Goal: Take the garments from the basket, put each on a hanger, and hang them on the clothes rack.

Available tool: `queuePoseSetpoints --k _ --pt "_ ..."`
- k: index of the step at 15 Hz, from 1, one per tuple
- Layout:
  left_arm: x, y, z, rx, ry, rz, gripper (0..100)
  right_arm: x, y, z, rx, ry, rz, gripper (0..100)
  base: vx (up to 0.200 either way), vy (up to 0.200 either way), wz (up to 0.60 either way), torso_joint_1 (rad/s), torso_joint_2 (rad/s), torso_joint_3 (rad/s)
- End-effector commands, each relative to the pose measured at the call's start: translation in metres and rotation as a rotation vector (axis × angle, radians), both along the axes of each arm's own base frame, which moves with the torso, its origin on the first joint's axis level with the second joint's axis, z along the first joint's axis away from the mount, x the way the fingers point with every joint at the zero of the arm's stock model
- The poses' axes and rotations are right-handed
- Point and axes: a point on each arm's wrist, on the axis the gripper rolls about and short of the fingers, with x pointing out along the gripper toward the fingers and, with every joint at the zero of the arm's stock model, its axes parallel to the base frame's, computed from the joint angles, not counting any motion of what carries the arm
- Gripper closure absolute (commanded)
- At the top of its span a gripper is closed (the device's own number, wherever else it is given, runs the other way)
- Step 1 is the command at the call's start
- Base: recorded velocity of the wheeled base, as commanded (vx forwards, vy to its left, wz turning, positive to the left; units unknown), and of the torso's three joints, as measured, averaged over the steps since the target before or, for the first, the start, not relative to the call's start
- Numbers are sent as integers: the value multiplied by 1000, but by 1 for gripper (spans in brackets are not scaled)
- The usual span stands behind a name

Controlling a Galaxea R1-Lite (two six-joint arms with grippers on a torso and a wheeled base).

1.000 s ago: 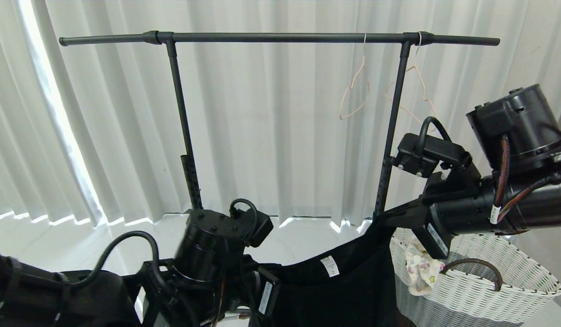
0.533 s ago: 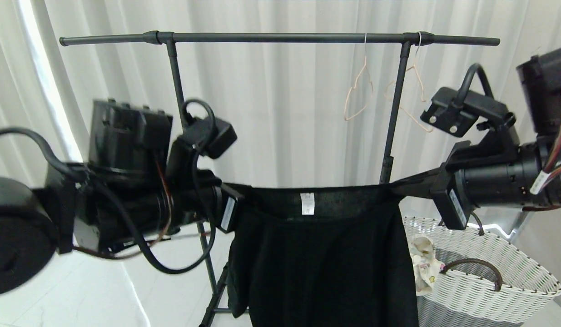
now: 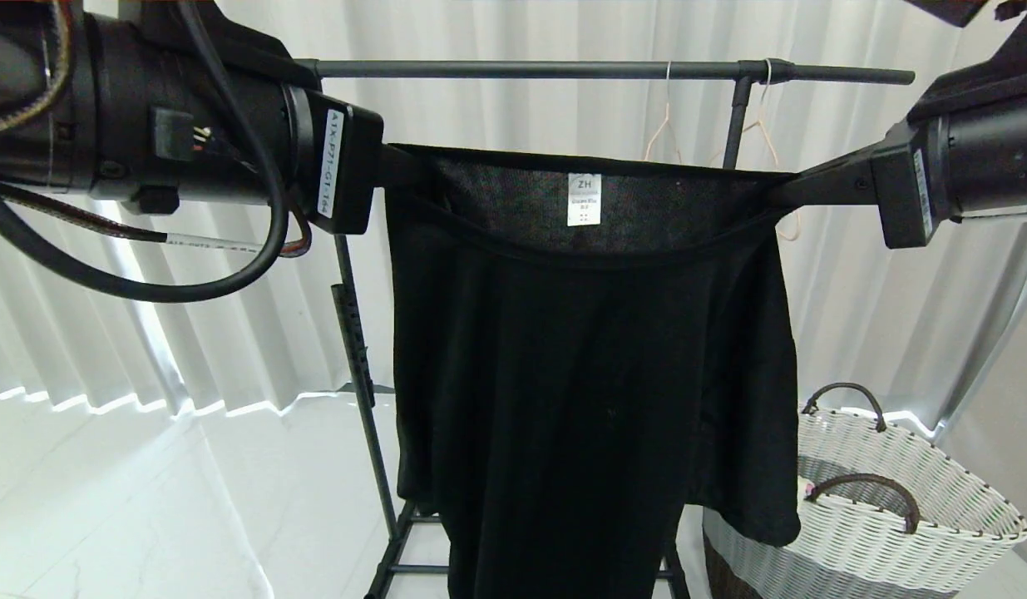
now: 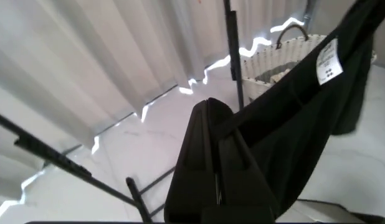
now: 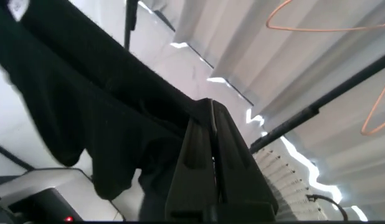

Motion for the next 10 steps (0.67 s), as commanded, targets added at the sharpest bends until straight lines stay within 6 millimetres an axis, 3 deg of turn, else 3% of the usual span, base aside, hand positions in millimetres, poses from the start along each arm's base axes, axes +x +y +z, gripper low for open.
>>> queuePoseSetpoints --k 1,3,6,8,10 --pt "-3 -5 2 15 -20 -37 100 -6 -6 4 -1 3 0 100 0 0 0 0 0 0" --pt "13 -17 -6 88 -69 -67 100 -30 -22 7 -11 54 52 100 0 0 0 0 0 0" --pt "44 -48 -12 28 -177 -81 100 -67 -37 7 -31 123 173 100 0 0 0 0 0 0" --pt "51 -56 -14 19 -186 -91 100 -86 -37 4 -60 154 253 100 0 0 0 0 0 0" --pt "50 -57 -13 14 -189 -101 100 -89 -32 0 -74 166 290 100 0 0 0 0 0 0"
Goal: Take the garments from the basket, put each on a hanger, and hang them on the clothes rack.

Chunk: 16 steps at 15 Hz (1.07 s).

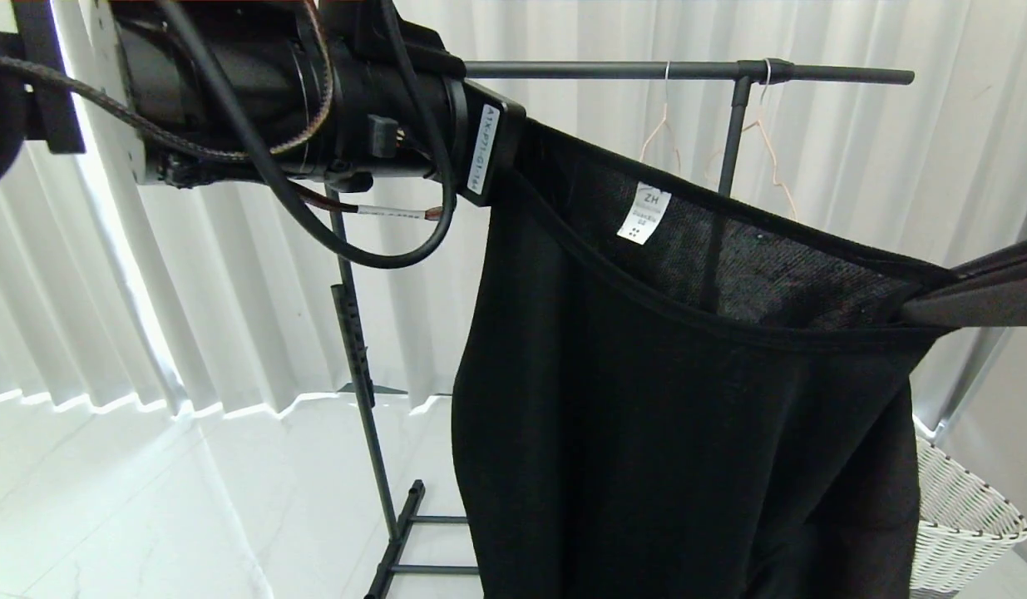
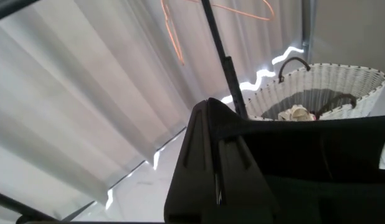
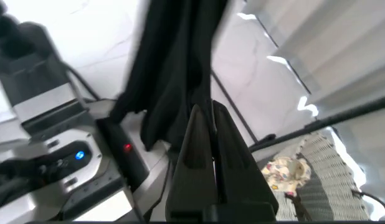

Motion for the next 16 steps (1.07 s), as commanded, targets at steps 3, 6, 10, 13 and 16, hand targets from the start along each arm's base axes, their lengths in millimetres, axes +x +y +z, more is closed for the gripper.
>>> queuePoseSetpoints --k 3,6,10,13,16 --pt "0 -1 -1 3 6 -5 100 -4 3 -1 -1 -5 29 100 0 0 0 0 0 0" --pt "-41 20 9 55 75 -58 100 26 17 5 61 -64 -46 100 0 0 0 0 0 0" --pt "-113 58 11 173 255 -228 100 65 51 23 119 -123 -55 100 0 0 0 0 0 0" --pt "-140 60 8 204 302 -331 100 87 74 8 78 -81 -50 100 0 0 0 0 0 0" --pt "-148 54 7 196 325 -375 100 90 78 4 67 -70 -44 100 0 0 0 0 0 0"
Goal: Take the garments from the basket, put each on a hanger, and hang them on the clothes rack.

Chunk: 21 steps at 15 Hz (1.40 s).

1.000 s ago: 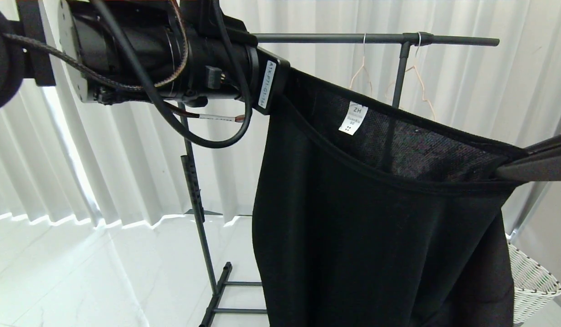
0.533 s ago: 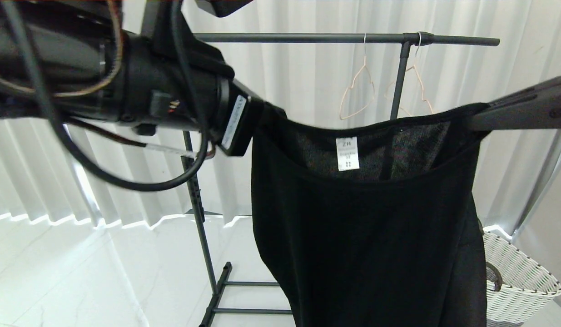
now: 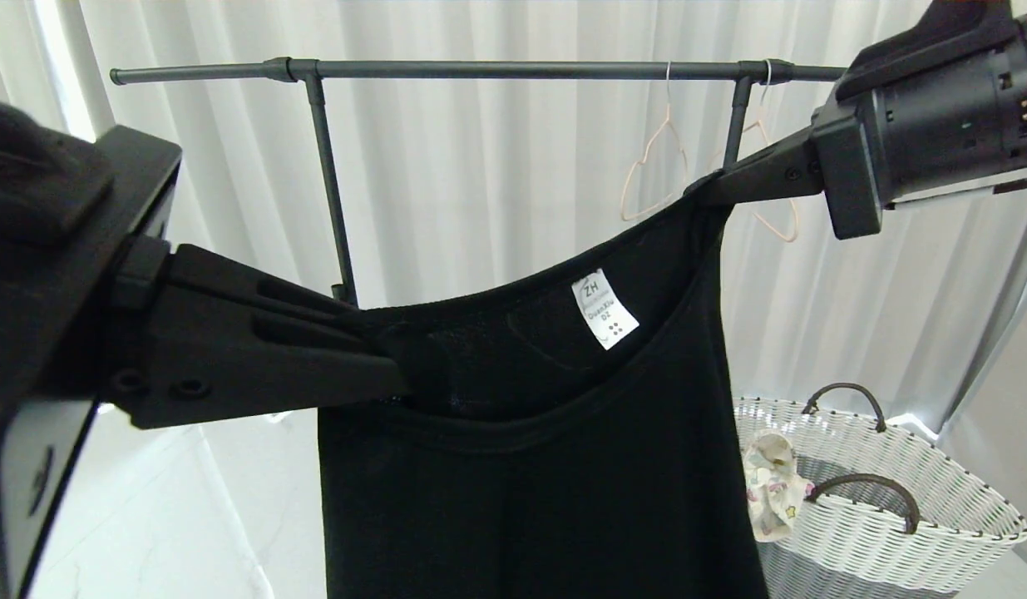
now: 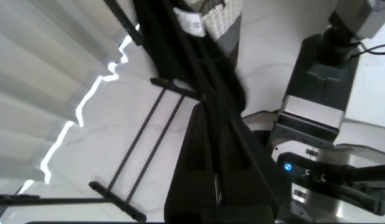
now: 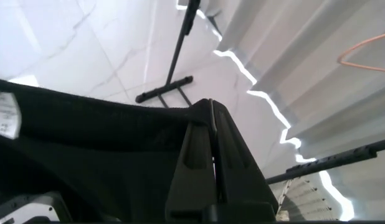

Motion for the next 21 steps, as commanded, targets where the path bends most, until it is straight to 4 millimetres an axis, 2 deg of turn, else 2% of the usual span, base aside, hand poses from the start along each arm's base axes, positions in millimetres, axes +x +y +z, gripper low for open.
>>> queuePoseSetpoints --k 1,4,8,10,13,21 --pt "-6 3 2 -11 -7 -19 100 8 8 -8 -20 20 1 100 0 0 0 0 0 0" --pt "-1 4 2 -6 -11 17 100 0 -4 -2 -21 23 -10 100 0 0 0 0 0 0" --pt "43 13 -4 74 -85 186 100 -22 -39 13 10 -7 -60 100 0 0 0 0 0 0" --pt "69 1 -5 43 -158 214 100 -37 -53 -1 -24 31 -60 100 0 0 0 0 0 0" --pt "92 -18 -6 -34 -195 257 100 -45 -59 -8 -29 32 -62 100 0 0 0 0 0 0" --pt "90 -17 -6 -44 -192 261 100 -41 -57 -7 -9 11 -67 100 0 0 0 0 0 0"
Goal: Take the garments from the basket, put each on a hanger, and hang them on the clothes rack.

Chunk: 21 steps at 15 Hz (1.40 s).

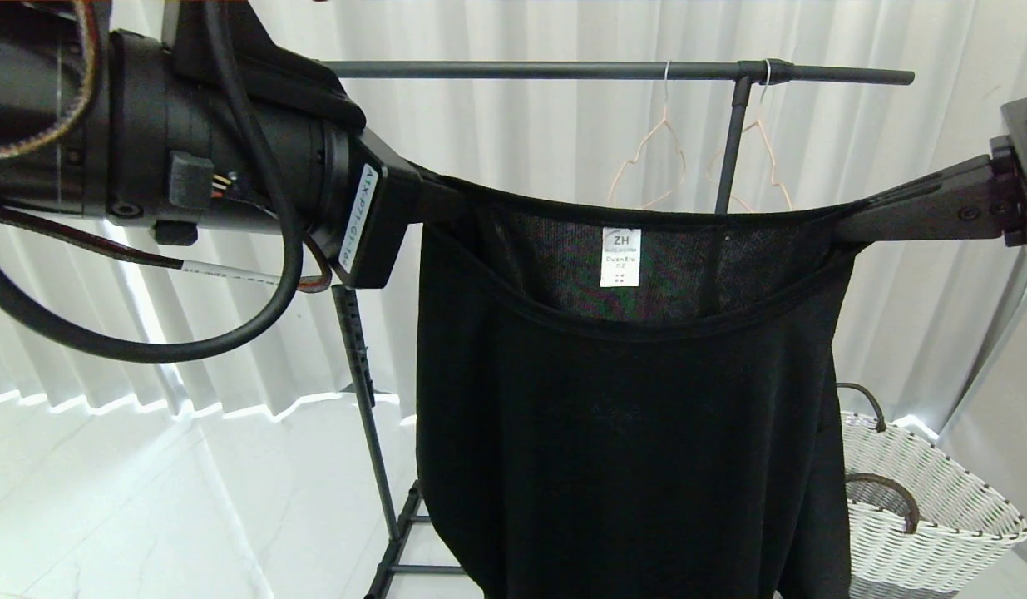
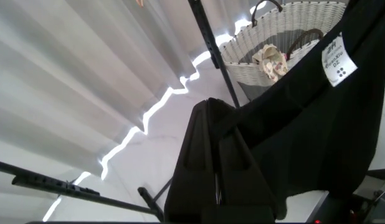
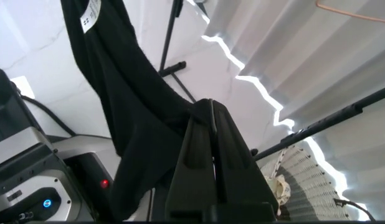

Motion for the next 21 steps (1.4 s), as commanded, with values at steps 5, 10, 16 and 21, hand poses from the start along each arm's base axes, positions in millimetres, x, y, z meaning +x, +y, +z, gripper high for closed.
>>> queuePoseSetpoints --k 5,10,16,21 --pt "2 -1 -2 4 5 3 100 -2 -1 0 -1 1 -1 0 0 0 0 0 0 0" --pt "3 4 -2 28 -13 85 100 6 -19 -5 -30 9 -140 0 0 0 0 0 0 0" --pt "-5 104 -24 11 55 670 100 2 -107 -48 -217 130 -823 0 0 0 0 0 0 0" --pt "-14 135 -40 -17 107 845 100 -5 -119 -65 -168 51 -906 0 0 0 0 0 0 0"
